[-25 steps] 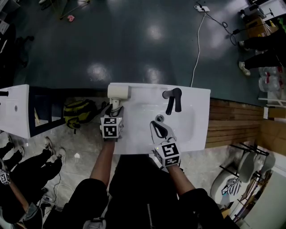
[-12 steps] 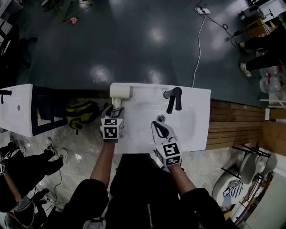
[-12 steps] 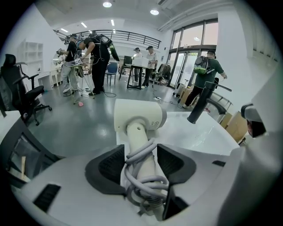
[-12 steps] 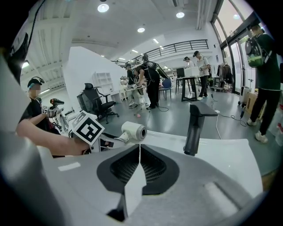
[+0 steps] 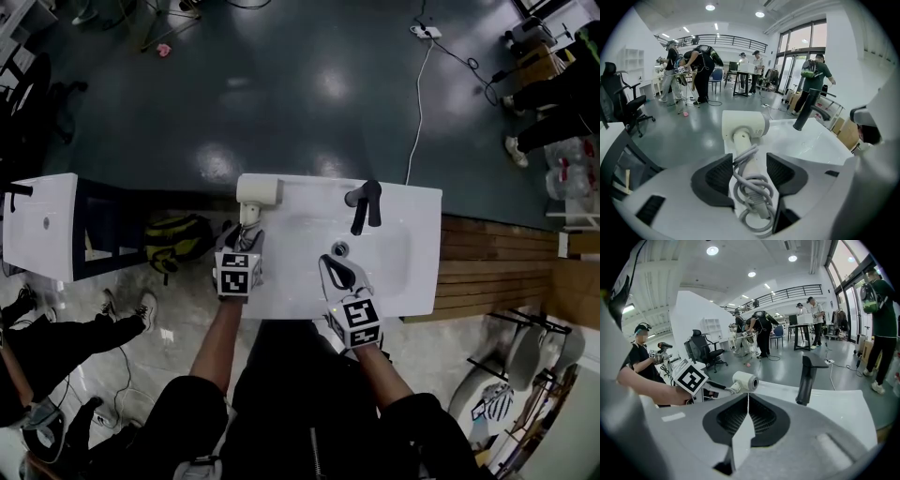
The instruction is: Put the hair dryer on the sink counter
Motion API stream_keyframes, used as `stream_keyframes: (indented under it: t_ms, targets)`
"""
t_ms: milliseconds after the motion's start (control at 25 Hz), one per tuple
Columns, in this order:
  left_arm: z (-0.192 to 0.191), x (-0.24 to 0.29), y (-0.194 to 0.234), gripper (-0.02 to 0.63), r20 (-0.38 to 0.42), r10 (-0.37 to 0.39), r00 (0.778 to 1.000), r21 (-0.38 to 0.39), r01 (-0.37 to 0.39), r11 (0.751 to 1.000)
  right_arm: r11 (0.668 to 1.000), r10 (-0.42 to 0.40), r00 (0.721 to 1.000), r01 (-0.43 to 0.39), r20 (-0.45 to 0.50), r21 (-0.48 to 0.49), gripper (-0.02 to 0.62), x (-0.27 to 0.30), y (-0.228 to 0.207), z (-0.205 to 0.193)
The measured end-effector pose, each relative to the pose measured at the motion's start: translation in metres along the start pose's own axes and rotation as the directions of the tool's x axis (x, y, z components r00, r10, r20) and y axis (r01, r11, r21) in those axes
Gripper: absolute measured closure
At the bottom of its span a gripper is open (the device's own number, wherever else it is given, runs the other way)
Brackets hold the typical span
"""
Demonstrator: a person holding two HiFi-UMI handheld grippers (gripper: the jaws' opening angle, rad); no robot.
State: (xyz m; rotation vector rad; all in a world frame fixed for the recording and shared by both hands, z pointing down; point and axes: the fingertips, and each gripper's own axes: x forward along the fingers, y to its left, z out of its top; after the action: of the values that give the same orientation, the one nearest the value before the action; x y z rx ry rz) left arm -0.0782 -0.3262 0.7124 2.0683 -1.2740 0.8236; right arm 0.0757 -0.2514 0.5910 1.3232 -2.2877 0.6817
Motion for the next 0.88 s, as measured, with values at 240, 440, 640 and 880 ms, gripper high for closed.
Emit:
stream_keyframes:
  t_ms: [240, 440, 640, 880]
  targets:
    - [0.000, -0.019, -0.006, 0.390, 0.035, 0.001, 0.999, 0.005, -0.001, 1.000, 1.000, 0.008, 1.000, -0.008, 0.016, -0.010, 0.591, -0.009, 0.007, 0.000]
    - [0.002, -0.035, -0.012, 0.405, 0.060, 0.000, 0.998, 0.005, 0.000, 1.000, 1.000, 0.019, 0.999, -0.018, 0.034, -0.025, 0.591, -0.014, 0.012, 0.002]
    - [0.004, -0.054, -0.021, 0.485, 0.097, 0.010, 0.995, 0.042, -0.014, 0.999, 0.999, 0.040, 0.996, -0.038, 0.078, -0.035, 0.591, -0.020, 0.020, 0.010]
    - [0.003, -0.075, -0.031, 0.572, 0.135, 0.006, 0.991, 0.046, -0.012, 0.999, 0.996, 0.066, 0.992, -0.058, 0.106, -0.073, 0.592, -0.030, 0.031, 0.017]
